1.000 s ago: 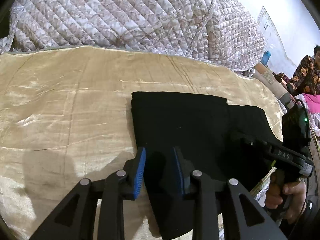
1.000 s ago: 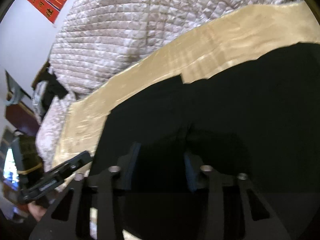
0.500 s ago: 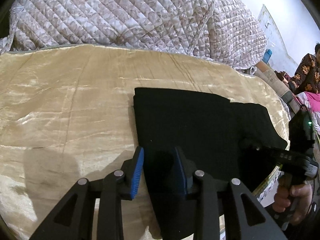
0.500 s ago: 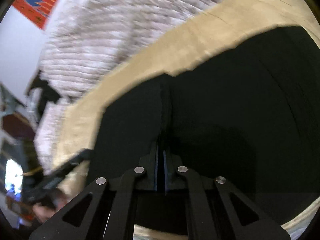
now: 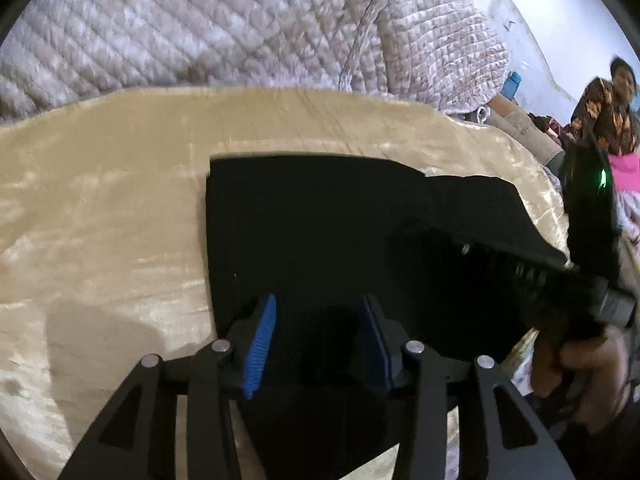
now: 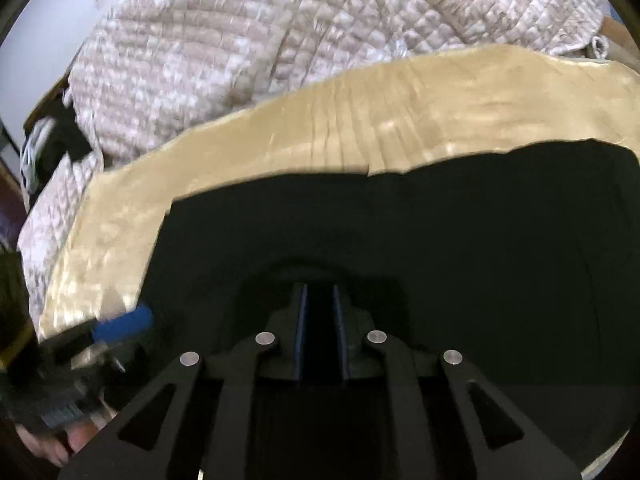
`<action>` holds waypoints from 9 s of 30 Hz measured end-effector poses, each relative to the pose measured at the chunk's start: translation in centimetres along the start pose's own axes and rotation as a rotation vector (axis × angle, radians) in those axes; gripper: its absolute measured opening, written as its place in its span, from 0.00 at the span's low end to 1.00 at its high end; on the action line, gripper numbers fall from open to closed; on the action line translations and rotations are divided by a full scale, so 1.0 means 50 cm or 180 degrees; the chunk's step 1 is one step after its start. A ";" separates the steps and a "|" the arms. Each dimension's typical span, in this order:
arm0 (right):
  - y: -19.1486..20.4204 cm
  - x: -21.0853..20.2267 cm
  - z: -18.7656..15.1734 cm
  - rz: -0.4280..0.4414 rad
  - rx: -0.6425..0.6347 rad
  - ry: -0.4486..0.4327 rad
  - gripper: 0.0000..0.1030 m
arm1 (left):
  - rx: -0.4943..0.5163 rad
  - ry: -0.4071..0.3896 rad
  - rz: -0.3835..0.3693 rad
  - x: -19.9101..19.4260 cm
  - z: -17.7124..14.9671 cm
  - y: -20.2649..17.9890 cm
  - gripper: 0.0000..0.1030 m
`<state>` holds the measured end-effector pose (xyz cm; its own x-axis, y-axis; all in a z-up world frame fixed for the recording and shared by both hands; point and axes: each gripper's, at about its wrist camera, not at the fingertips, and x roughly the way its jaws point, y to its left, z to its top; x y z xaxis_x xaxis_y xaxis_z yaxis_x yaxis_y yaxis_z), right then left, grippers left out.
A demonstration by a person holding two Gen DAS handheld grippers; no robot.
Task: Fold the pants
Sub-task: 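Lift the held pants end with both grippers and fold it over the rest, then open both grippers and lift them off the folded pants, then close the right gripper on the end of the folded pants, then lift the pants end with the right gripper and fold it over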
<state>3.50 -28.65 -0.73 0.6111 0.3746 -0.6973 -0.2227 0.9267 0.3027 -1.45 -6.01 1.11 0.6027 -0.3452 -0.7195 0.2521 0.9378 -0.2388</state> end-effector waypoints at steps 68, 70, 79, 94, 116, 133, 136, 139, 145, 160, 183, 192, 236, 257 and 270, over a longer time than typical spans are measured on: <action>-0.009 -0.066 -0.091 0.0131 0.0089 -0.0090 0.46 | 0.0519 -0.0091 0.0123 -0.033 -0.092 -0.079 0.44; -0.016 -0.064 -0.087 0.0200 0.0172 -0.0094 0.46 | 0.0497 -0.0086 0.0110 -0.033 -0.092 -0.080 0.44; -0.014 -0.055 -0.089 0.0614 0.0291 -0.0004 0.45 | 0.0434 -0.0067 0.0105 -0.027 -0.087 -0.080 0.44; -0.031 -0.050 -0.081 0.0284 0.0344 0.0064 0.04 | 0.0283 -0.0100 0.0186 -0.030 -0.067 -0.053 0.44; 0.028 -0.097 -0.084 -0.0152 -0.0330 -0.0253 0.05 | 0.0158 -0.0165 0.0457 -0.036 -0.053 -0.036 0.44; 0.021 -0.103 -0.089 -0.0387 -0.0345 -0.0265 0.16 | 0.0132 -0.0311 0.0784 -0.091 -0.020 -0.061 0.45; 0.017 -0.115 -0.089 -0.0408 -0.0321 -0.0336 0.24 | 0.0135 -0.0337 0.0857 -0.099 -0.016 -0.066 0.45; 0.010 -0.126 -0.088 -0.0433 -0.0277 -0.0381 0.25 | 0.0117 -0.0350 0.0941 -0.105 -0.015 -0.067 0.45; -0.009 -0.144 -0.089 -0.0495 -0.0160 -0.0434 0.25 | 0.0083 -0.0371 0.0974 -0.116 -0.012 -0.072 0.45; -0.075 -0.206 -0.108 -0.0676 0.0158 -0.0609 0.25 | -0.0082 -0.0547 -0.0104 -0.161 0.016 -0.150 0.44; -0.216 -0.253 -0.138 -0.0622 0.0808 -0.0790 0.47 | 0.0102 -0.0387 -0.0264 -0.072 -0.006 -0.192 0.45; -0.275 -0.303 -0.149 -0.0843 0.1226 -0.1199 0.56 | -0.0124 -0.0225 0.0069 -0.027 -0.017 -0.099 0.45; -0.159 -0.265 -0.002 0.0172 0.0927 -0.1037 0.21 | -0.0276 -0.0223 0.0502 -0.042 -0.015 0.000 0.45; 0.175 -0.068 -0.043 0.0533 -0.0558 -0.0117 0.21 | -0.0743 -0.0339 0.0731 -0.100 -0.028 0.141 0.45; 0.222 -0.032 -0.074 0.0961 -0.0877 0.0005 0.46 | -0.0801 -0.0357 0.0754 -0.108 -0.028 0.156 0.45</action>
<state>-2.78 -18.87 1.32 0.4859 0.6310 -0.6048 -0.5873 0.7482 0.3087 -3.80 3.22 2.21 0.7049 -0.1062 -0.7013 -0.0904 0.9672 -0.2373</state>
